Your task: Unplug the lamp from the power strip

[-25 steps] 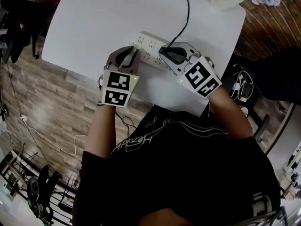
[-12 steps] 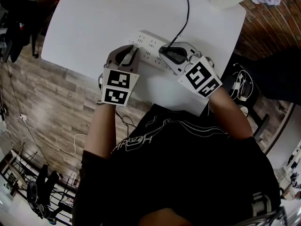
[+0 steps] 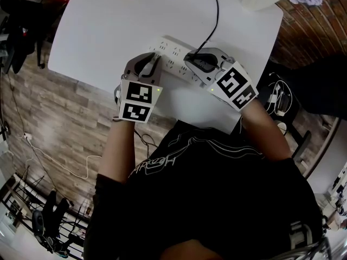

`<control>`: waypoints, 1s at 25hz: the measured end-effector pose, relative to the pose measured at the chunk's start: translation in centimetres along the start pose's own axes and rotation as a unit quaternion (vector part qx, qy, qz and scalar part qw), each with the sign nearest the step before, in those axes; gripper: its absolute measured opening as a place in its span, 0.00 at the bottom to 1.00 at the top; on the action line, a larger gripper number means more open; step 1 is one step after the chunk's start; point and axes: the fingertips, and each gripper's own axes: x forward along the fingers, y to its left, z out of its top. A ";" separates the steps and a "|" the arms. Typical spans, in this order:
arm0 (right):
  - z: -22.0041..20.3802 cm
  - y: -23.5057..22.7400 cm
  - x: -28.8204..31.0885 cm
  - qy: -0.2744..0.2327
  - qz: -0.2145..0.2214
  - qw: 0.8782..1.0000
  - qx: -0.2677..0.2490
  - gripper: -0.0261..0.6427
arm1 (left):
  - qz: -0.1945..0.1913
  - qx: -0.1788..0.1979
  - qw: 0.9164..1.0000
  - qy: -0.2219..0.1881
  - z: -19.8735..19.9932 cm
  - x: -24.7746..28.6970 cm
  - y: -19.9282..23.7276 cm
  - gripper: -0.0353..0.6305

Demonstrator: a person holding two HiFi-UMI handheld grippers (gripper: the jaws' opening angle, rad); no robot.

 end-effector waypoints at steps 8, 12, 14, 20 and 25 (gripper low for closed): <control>0.4 0.4 -0.4 -0.007 -0.005 0.998 -0.055 0.09 | -0.003 -0.006 1.000 0.003 0.1 0.2 0.0 0.14; 0.3 0.4 -0.4 -0.006 0.005 0.999 -0.046 0.09 | 0.000 -0.007 1.000 0.004 0.0 0.2 0.0 0.14; 0.2 0.4 -0.5 -0.008 0.006 0.999 -0.040 0.09 | 0.001 -0.007 1.000 0.005 0.1 0.3 0.0 0.14; -0.2 -0.2 -0.5 -0.016 0.018 1.000 0.016 0.09 | 0.005 -0.001 1.000 0.007 0.1 0.2 -0.2 0.14; 2.9 -1.6 -3.1 -0.081 0.014 0.996 0.035 0.09 | 0.007 -0.006 1.000 0.003 0.2 0.2 -0.1 0.14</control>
